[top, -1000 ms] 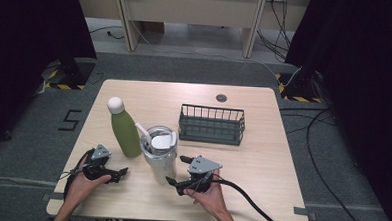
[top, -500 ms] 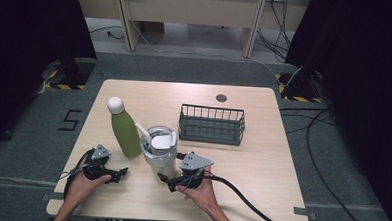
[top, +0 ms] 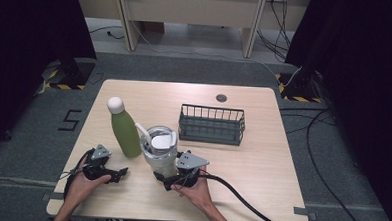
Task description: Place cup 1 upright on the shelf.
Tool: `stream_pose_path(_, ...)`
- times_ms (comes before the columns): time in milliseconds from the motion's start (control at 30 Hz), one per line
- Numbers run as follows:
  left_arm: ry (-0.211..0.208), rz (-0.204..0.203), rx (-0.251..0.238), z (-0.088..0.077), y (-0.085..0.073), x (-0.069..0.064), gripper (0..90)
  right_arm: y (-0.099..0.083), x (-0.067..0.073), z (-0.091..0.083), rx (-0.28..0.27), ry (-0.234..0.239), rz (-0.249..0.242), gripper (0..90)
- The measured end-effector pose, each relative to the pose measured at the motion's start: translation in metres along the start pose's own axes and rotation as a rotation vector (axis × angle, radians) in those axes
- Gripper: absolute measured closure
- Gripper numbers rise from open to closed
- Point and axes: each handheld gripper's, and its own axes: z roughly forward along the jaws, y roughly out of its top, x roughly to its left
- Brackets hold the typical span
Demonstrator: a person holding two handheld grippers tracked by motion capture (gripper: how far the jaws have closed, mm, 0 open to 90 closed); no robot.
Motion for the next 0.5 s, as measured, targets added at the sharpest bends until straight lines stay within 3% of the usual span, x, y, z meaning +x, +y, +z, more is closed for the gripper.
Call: stream_pose_path(500,0.0,0.0,0.0,0.0,0.0,0.0,0.0,0.0,-0.0002,0.0092,-0.031,0.002,-0.014,9.7)
